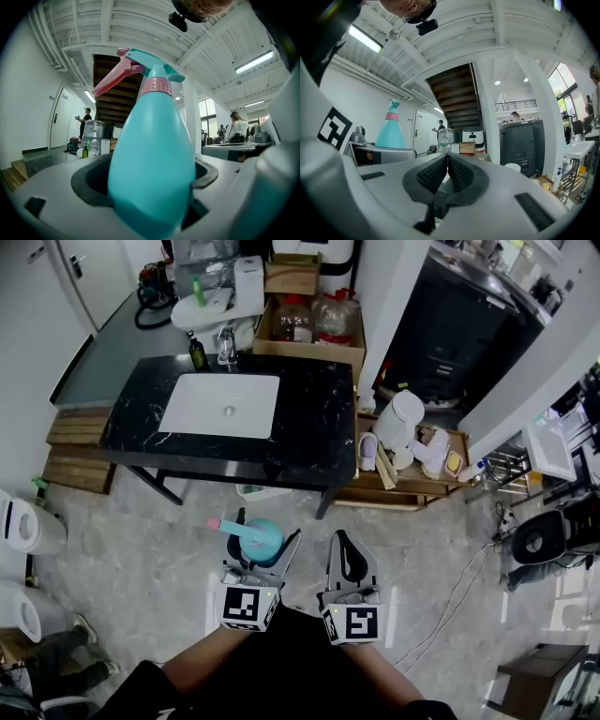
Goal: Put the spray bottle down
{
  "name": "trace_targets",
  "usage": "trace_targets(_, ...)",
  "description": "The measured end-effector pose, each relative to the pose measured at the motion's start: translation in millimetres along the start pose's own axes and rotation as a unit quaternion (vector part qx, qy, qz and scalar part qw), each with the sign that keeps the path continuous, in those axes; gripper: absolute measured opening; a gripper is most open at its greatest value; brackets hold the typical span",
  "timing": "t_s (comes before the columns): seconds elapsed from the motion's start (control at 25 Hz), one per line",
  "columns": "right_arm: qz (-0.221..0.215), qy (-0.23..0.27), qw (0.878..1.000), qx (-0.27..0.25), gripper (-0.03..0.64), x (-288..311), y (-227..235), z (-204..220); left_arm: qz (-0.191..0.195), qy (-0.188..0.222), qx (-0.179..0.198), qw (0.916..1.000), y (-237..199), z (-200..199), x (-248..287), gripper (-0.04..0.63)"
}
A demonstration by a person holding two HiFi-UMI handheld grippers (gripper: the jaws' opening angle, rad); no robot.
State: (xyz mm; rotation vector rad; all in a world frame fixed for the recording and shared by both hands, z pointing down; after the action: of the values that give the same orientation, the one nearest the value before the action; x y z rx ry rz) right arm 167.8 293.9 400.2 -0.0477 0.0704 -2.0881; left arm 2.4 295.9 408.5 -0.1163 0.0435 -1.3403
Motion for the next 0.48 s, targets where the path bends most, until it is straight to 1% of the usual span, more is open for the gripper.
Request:
trace_targets(0.16, -0.02, -0.004, 1.0, -0.005, 0.015, 33.9, -4.9, 4.4, 0.001, -0.001, -0.004, 1.0, -21.4, 2.5, 21.8, 0.451)
trace_targets(0.28, -0.031, -0.023, 0.999, -0.003, 0.015, 60.7, -6.1, 10.4, 0.009, -0.016, -0.006, 0.9998, -35.2, 11.3, 39.3, 0.451)
trace_targets(0.48, -0.021, -0.018, 1.0, -0.009, 0.015, 100.6, -1.5, 6.0, 0.009, -0.029, -0.006, 0.9995, -56.3, 14.8, 65.8, 0.451)
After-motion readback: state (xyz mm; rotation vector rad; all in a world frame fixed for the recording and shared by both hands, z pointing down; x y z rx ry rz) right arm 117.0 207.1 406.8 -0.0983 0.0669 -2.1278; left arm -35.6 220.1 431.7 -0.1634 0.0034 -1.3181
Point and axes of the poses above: the fingertips, and each gripper's own axes: x forward along the fingers, y to its right, z out of its underside, the point moved 6 cm from there along -x, backward along the fingers, and after that the axes turned 3 degrees about -x, right-handed, at the moved point
